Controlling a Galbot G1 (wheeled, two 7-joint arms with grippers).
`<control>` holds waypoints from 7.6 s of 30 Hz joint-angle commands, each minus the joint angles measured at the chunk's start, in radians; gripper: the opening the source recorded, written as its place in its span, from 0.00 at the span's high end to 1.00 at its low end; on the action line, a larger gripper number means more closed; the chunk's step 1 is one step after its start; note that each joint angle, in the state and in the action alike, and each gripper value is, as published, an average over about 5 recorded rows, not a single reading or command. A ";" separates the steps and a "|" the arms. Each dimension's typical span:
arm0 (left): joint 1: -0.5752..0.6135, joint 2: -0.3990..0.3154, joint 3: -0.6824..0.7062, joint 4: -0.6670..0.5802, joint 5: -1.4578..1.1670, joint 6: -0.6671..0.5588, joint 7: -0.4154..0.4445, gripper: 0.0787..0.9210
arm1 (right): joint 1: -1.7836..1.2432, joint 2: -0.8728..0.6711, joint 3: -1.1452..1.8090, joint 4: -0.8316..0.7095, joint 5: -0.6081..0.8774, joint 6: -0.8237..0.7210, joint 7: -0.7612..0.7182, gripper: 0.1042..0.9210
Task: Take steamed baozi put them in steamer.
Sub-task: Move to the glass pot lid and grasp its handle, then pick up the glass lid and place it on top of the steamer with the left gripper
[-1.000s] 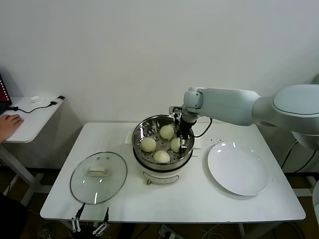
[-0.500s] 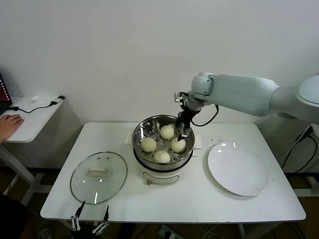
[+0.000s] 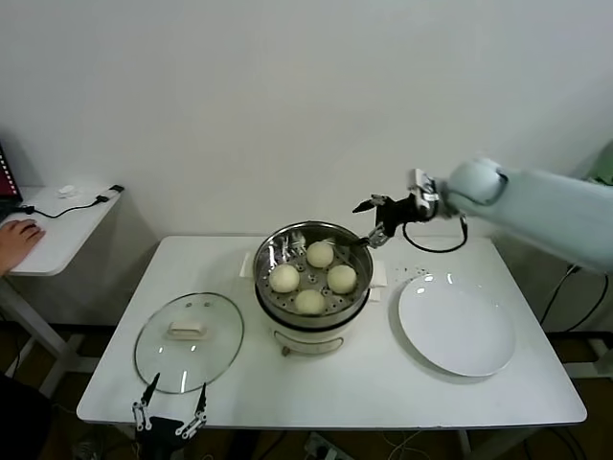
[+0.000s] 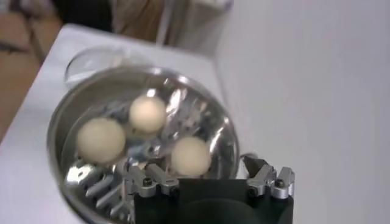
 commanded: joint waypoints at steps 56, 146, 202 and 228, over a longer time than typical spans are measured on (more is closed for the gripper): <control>-0.554 0.124 -0.027 0.510 1.344 0.091 -0.290 0.12 | -1.886 0.289 1.993 0.260 -0.383 0.220 0.259 0.12; -0.967 0.300 0.884 -0.011 1.342 1.034 0.337 0.91 | -1.787 0.343 2.033 0.127 -0.571 0.260 0.254 0.12; -1.073 -0.020 0.854 0.496 1.344 1.025 0.176 0.91 | -1.774 0.368 2.072 0.070 -0.603 0.289 0.233 0.12; -1.058 0.040 0.894 0.347 1.371 1.024 0.295 0.70 | -1.771 0.373 2.085 0.054 -0.615 0.290 0.221 0.12</control>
